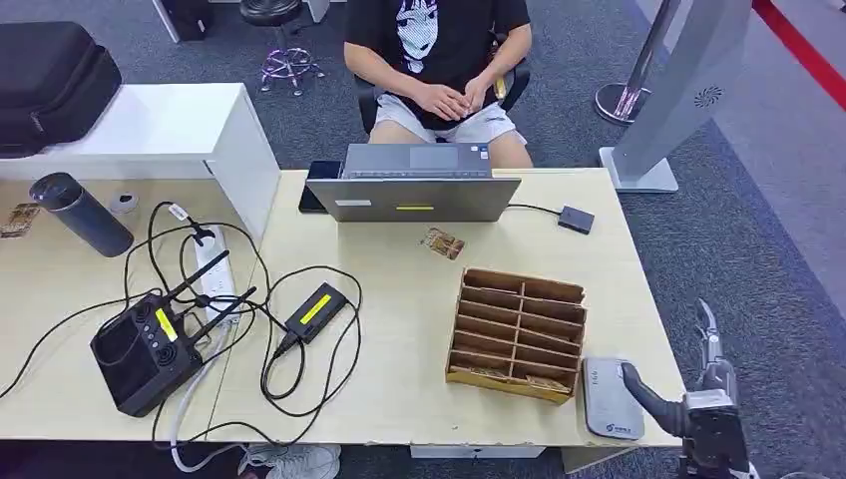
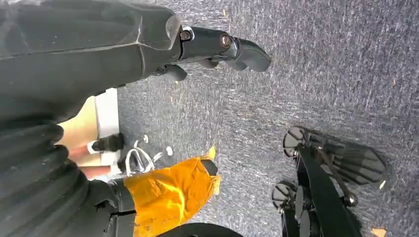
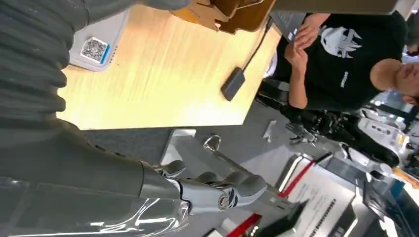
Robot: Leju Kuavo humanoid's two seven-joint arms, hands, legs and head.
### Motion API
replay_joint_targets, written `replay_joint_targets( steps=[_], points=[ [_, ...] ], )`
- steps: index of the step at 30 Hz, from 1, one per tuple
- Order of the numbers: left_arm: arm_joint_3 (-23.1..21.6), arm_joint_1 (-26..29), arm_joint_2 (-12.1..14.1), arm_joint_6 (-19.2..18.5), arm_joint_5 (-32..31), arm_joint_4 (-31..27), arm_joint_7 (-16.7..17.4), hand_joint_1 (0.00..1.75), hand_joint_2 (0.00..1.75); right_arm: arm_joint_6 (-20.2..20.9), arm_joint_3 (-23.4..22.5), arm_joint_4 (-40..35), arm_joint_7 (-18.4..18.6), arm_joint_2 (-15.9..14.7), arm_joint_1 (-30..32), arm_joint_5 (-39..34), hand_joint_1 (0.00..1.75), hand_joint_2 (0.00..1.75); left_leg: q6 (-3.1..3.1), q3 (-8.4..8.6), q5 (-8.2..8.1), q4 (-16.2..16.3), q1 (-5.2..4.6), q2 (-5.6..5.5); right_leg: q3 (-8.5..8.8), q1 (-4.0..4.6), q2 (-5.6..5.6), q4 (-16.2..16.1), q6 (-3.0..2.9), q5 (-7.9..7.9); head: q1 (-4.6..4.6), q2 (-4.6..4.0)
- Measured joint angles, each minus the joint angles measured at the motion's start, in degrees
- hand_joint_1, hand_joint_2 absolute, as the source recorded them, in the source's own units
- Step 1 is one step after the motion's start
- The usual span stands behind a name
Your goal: Pass the card to the sensor for recognition and then transmit it.
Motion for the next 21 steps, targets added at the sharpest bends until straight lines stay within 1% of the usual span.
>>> replay_joint_targets(
  steps=[4, 6, 9, 10, 11, 12, 13, 15, 17, 18, 20, 21],
  points=[
    [0.0, -0.01, 0.0, 0.0, -0.17, 0.0, 0.0, 0.0, 1.75, -5.19, 1.69, -2.41, -0.92, 0.02, 1.54, 0.94, 0.0, 1.75, 0.0, -0.01, -0.01, 0.0, 0.01, 0.0, -0.01, 0.0, 0.0, 0.0, 0.0, -0.01, 0.0, 0.0],
    [0.0, 0.0, 0.0, 0.0, -0.22, 0.0, 0.0, 0.0, 1.75, -9.31, 3.38, -4.84, -0.97, 0.02, 2.62, 2.39, 0.0, 1.75, -0.03, -0.01, -0.03, -0.01, 0.01, 0.0, -0.01, 0.01, 0.0, 0.0, 0.0, -0.01, 0.02, 0.0],
    [0.0, 0.01, 0.02, -0.18, -0.55, 0.0, 0.0, 0.0, 1.75, -18.71, 6.81, -8.34, -0.68, -0.13, 4.33, 7.36, 0.0, 1.75, -0.04, -0.02, -0.03, -0.02, 0.03, 0.01, -0.01, 0.01, 0.0, 0.01, 0.0, -0.01, 0.02, 0.0],
    [0.0, 0.01, 0.02, -0.28, -0.66, 0.0, 0.02, 0.0, 1.75, -23.26, 8.91, -10.0, 0.42, -0.68, 4.75, 10.45, 0.0, 1.75, -0.06, -0.05, -0.04, -0.02, 0.02, 0.01, -0.01, 0.01, 0.02, 0.02, 0.0, -0.01, 0.02, 0.0],
    [0.0, -0.01, 0.02, -0.35, -0.72, 0.0, 0.0, 0.0, 1.75, -27.1, 11.68, -11.99, 2.67, -1.73, 5.03, 13.54, 0.0, 1.75, -0.06, -0.04, -0.04, -0.02, 0.02, 0.02, -0.01, 0.01, 0.02, 0.02, 0.0, -0.01, 0.0, 0.0],
    [0.0, -0.01, 0.02, -0.41, -0.98, 0.0, 0.0, 0.0, 1.75, -29.48, 14.25, -13.67, 4.98, -2.85, 5.04, 16.52, 0.0, 1.75, -0.06, -0.04, -0.04, -0.02, 0.03, 0.03, -0.01, 0.02, 0.04, 0.01, 0.0, -0.01, 0.02, 0.0],
    [0.0, -0.02, 0.02, -0.53, -1.2, 0.0, 0.0, 0.0, 1.75, -30.44, 16.21, -14.96, 6.63, -3.72, 4.91, 18.98, 0.0, 1.75, -0.06, -0.04, -0.04, -0.02, 0.03, 0.04, 0.0, 0.02, 0.04, 0.01, 0.0, -0.01, 0.02, 0.0],
    [0.0, 0.01, 0.07, -0.79, -1.75, 0.0, 0.0, 0.0, 1.75, -30.98, 19.92, -17.1, 9.82, -5.56, 3.43, 23.35, 0.0, 1.75, -0.06, -0.08, -0.03, -0.03, 0.02, 0.04, 0.02, 0.01, 0.05, 0.02, 0.0, 0.0, 0.0, 0.0],
    [-0.13, -0.07, 0.39, -1.68, -2.82, 0.0, 0.02, 0.0, 1.75, -30.72, 24.93, -17.86, 16.81, -8.63, -1.6, 27.99, 0.0, 1.75, -0.11, -0.03, 0.03, -0.02, 0.02, 0.17, -0.01, 0.01, 0.16, 0.02, -0.08, 0.15, 0.02, 0.0],
    [-0.22, -0.16, 0.52, -1.88, -3.08, 0.0, 0.0, 0.0, 1.75, -30.29, 26.52, -17.82, 19.15, -9.57, -3.94, 28.76, 0.0, 1.75, -0.1, -0.04, 0.05, -0.02, 0.02, 0.19, -0.02, 0.01, 0.2, 0.02, -0.07, 0.17, 0.02, 0.0],
    [-0.7, -0.36, 1.0, -2.86, -4.19, 0.0, 0.0, 0.0, 1.75, -27.12, 30.87, -16.7, 25.36, -11.57, -11.98, 31.55, 0.0, 1.75, -0.11, -0.04, 0.18, -0.02, 0.02, 0.24, -0.03, 0.01, 0.22, 0.02, -0.07, 0.27, 0.04, 0.0],
    [-0.83, -0.4, 1.18, -3.0, -4.37, 0.0, 0.0, 0.0, 1.75, -26.05, 32.03, -15.87, 26.78, -11.91, -14.66, 31.94, 0.0, 1.75, -0.13, -0.04, 0.2, -0.02, 0.02, 0.26, -0.04, 0.01, 0.23, 0.02, -0.09, 0.34, 0.02, 0.0]
  ],
)
